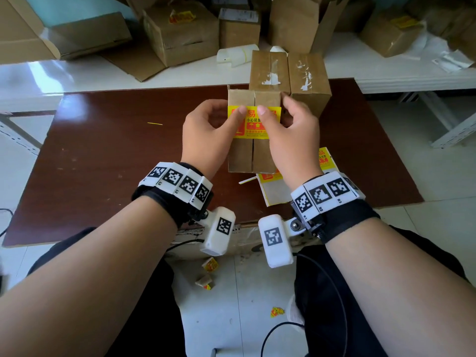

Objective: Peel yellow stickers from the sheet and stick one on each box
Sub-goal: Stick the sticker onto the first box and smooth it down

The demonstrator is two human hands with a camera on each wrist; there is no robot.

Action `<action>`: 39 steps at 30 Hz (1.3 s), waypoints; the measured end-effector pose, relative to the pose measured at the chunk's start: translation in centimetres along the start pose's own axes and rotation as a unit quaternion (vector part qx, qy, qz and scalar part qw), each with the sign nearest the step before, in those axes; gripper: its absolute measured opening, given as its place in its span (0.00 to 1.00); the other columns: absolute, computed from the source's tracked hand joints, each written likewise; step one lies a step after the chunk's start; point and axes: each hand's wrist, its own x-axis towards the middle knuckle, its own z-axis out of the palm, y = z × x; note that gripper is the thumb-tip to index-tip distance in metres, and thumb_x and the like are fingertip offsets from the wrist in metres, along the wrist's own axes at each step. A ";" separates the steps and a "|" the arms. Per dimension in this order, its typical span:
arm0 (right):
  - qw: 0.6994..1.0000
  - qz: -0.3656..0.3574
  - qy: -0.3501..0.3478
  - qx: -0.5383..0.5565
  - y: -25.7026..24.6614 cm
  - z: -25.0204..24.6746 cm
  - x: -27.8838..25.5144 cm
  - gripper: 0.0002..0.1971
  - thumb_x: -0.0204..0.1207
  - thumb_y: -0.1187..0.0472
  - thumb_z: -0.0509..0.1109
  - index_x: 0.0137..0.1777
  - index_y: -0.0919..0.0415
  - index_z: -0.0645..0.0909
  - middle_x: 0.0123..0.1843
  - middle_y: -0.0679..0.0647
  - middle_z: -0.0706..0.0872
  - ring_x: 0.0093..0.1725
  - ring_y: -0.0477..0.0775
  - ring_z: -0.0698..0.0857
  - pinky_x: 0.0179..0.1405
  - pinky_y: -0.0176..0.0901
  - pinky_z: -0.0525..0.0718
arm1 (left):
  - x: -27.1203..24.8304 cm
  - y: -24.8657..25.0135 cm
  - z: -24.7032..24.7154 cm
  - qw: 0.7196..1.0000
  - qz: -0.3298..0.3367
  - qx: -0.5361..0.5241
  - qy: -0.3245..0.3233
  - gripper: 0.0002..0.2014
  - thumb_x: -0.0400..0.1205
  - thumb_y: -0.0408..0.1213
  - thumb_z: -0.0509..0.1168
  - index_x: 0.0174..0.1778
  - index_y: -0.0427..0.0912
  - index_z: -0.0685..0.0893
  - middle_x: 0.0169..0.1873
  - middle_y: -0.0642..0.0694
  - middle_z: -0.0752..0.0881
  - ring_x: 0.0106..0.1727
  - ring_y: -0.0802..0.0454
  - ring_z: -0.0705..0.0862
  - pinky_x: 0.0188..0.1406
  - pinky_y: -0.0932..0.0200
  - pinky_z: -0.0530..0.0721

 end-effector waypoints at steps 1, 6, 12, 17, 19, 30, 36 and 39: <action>1.000 0.004 0.005 -0.002 0.0 0.0 0.0 0.22 0.88 0.46 0.75 0.76 0.55 0.89 0.67 0.46 0.90 0.71 0.47 0.89 0.76 0.56 0.88 | 0.1 0.1 -0.1 1.000 -0.004 0.004 0.003 0.16 0.83 0.50 0.79 0.58 0.42 0.93 0.45 0.53 0.95 0.45 0.63 0.92 0.46 0.64 0.89; 1.000 0.025 0.012 -0.010 -0.2 -0.2 0.0 0.21 0.96 0.50 0.62 0.80 0.56 0.88 0.71 0.48 0.93 0.72 0.47 0.89 0.77 0.56 0.88 | 0.5 0.5 -0.6 0.999 -0.038 -0.002 0.007 0.11 0.87 0.49 0.72 0.49 0.46 0.94 0.38 0.54 0.93 0.41 0.62 0.89 0.48 0.51 0.92; 0.999 0.025 0.014 0.039 -0.4 0.1 -0.4 0.20 0.91 0.44 0.69 0.75 0.53 0.91 0.65 0.44 0.96 0.67 0.44 0.92 0.72 0.57 0.91 | 0.2 0.4 -0.4 0.999 -0.039 0.002 0.008 0.15 0.83 0.53 0.78 0.54 0.44 0.94 0.42 0.51 0.95 0.44 0.62 0.93 0.43 0.65 0.88; 1.000 0.019 0.012 0.015 -0.3 0.0 -0.2 0.20 0.94 0.50 0.65 0.78 0.54 0.89 0.70 0.46 0.94 0.71 0.45 0.90 0.76 0.56 0.89 | 0.2 0.3 0.0 0.999 -0.036 0.017 0.029 0.12 0.88 0.48 0.72 0.58 0.43 0.93 0.41 0.55 0.92 0.41 0.68 0.87 0.42 0.68 0.84; 0.999 0.031 0.018 0.021 -0.2 -0.1 -0.1 0.20 0.96 0.54 0.61 0.80 0.56 0.87 0.71 0.48 0.93 0.71 0.47 0.90 0.77 0.57 0.88 | 0.3 0.3 0.1 0.999 -0.038 0.014 0.037 0.13 0.90 0.47 0.68 0.60 0.43 0.92 0.43 0.56 0.92 0.44 0.65 0.88 0.48 0.61 0.87; 1.000 0.021 0.011 0.000 -0.1 0.0 -0.1 0.20 0.91 0.49 0.71 0.78 0.54 0.88 0.70 0.46 0.92 0.71 0.47 0.90 0.75 0.57 0.89 | 0.1 0.2 0.3 0.999 -0.032 0.016 0.017 0.26 0.83 0.47 0.79 0.73 0.38 0.84 0.50 0.53 0.93 0.46 0.69 0.92 0.47 0.68 0.90; 0.999 0.038 0.027 0.014 -0.2 0.2 -0.1 0.20 0.95 0.48 0.66 0.78 0.56 0.88 0.71 0.47 0.92 0.71 0.48 0.89 0.77 0.57 0.87 | 0.3 0.2 0.3 0.998 -0.044 0.011 0.033 0.20 0.88 0.45 0.73 0.73 0.39 0.85 0.50 0.54 0.93 0.50 0.64 0.92 0.51 0.64 0.89; 0.999 0.022 0.016 0.032 0.1 0.4 -0.2 0.26 0.83 0.40 0.77 0.75 0.53 0.90 0.68 0.45 0.94 0.69 0.45 0.91 0.74 0.56 0.90 | 0.0 0.3 0.4 0.999 -0.027 0.017 0.014 0.26 0.82 0.50 0.79 0.70 0.39 0.86 0.54 0.51 0.94 0.54 0.62 0.93 0.55 0.60 0.92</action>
